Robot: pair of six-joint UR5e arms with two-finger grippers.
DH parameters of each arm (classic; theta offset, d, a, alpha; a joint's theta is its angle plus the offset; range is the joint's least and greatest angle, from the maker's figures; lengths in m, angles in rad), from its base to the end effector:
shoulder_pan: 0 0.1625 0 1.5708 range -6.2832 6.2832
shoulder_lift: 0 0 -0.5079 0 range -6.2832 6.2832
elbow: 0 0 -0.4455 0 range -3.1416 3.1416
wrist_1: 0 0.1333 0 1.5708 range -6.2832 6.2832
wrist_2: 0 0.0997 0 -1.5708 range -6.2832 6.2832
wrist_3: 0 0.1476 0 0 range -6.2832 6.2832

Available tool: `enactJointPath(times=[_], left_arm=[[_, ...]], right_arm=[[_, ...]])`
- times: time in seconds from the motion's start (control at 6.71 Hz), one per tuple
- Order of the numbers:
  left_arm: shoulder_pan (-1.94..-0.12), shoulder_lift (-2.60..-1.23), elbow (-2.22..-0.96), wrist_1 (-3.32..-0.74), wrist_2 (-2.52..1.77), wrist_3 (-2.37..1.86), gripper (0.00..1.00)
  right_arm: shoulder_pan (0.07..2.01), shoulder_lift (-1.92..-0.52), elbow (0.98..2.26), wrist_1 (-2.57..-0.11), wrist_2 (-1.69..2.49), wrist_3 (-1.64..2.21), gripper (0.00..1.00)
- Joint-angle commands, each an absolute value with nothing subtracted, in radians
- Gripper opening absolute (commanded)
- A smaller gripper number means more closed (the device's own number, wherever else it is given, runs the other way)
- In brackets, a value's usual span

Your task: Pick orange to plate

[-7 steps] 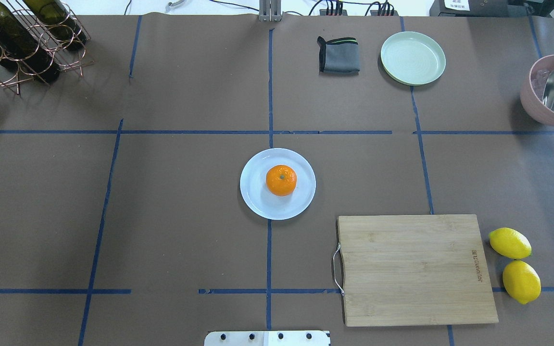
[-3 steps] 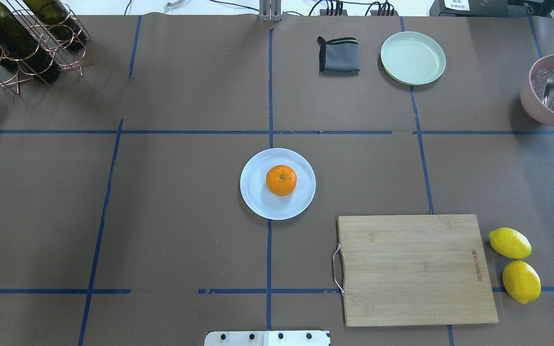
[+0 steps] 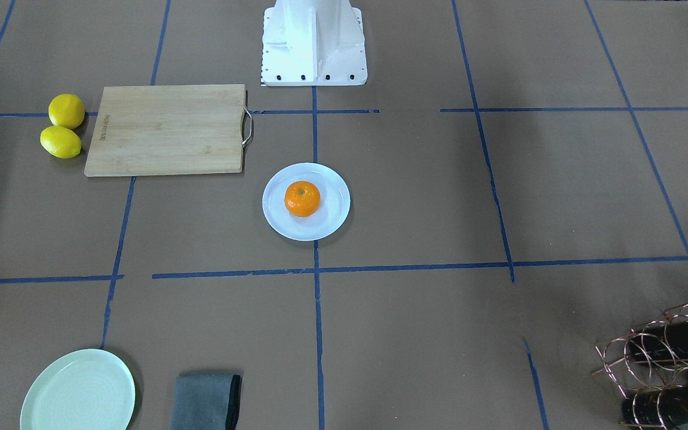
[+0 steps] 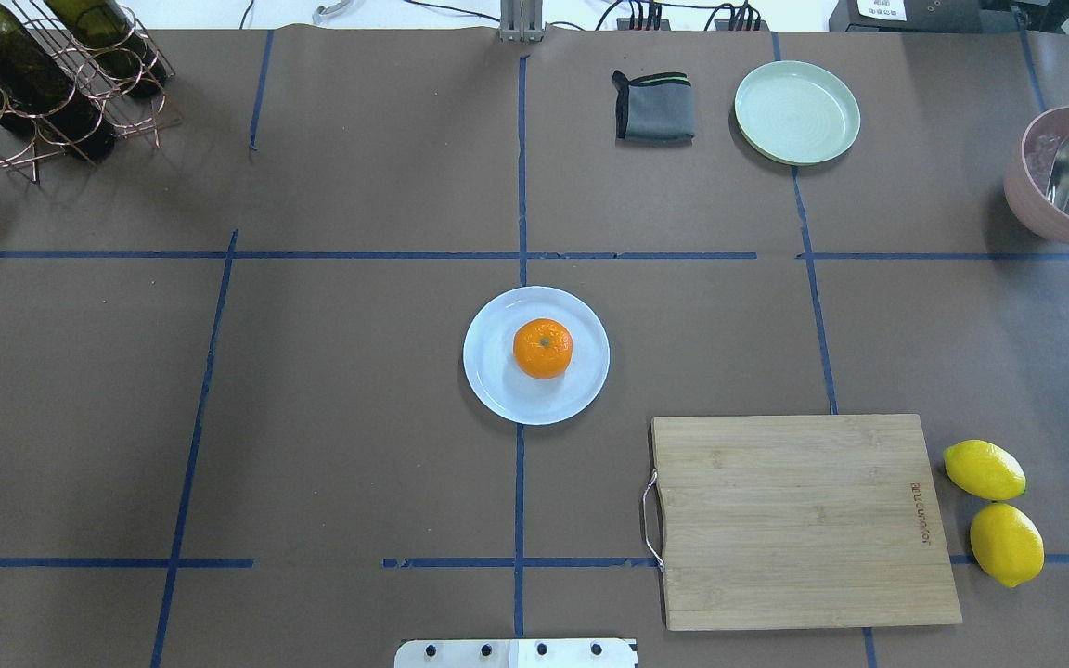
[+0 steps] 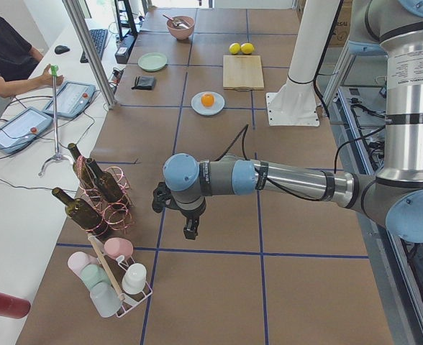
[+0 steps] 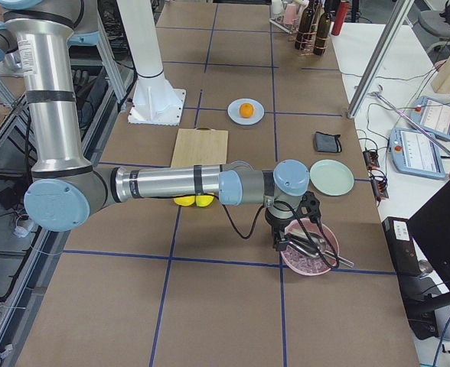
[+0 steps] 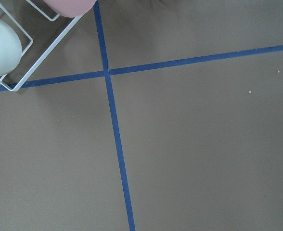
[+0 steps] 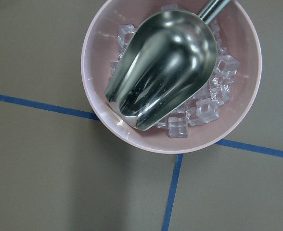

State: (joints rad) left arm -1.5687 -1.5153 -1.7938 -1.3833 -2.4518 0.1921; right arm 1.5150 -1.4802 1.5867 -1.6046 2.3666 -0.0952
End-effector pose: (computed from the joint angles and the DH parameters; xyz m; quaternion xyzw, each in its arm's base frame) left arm -0.0184 -0.5089 0.6912 0.0314 0.4253 0.0834 0.9006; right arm -0.0054 -0.5965 0.7167 0.0411 -0.3865 -0.0835 0.9176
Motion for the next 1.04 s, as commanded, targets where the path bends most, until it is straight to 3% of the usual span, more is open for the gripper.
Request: enactJointPath(times=[0.0, 0.89], left_arm=[[-1.568, -1.540, -1.786, -1.391, -2.450, 0.193, 1.00], [-1.569, -1.522, -1.738, -1.396, -2.347, 0.190, 1.00]], right_arm=[[1.497, -1.480, 1.589, -1.605, 2.358, -0.094, 1.00], [1.502, -1.534, 1.668, -1.605, 2.279, -0.094, 1.00]])
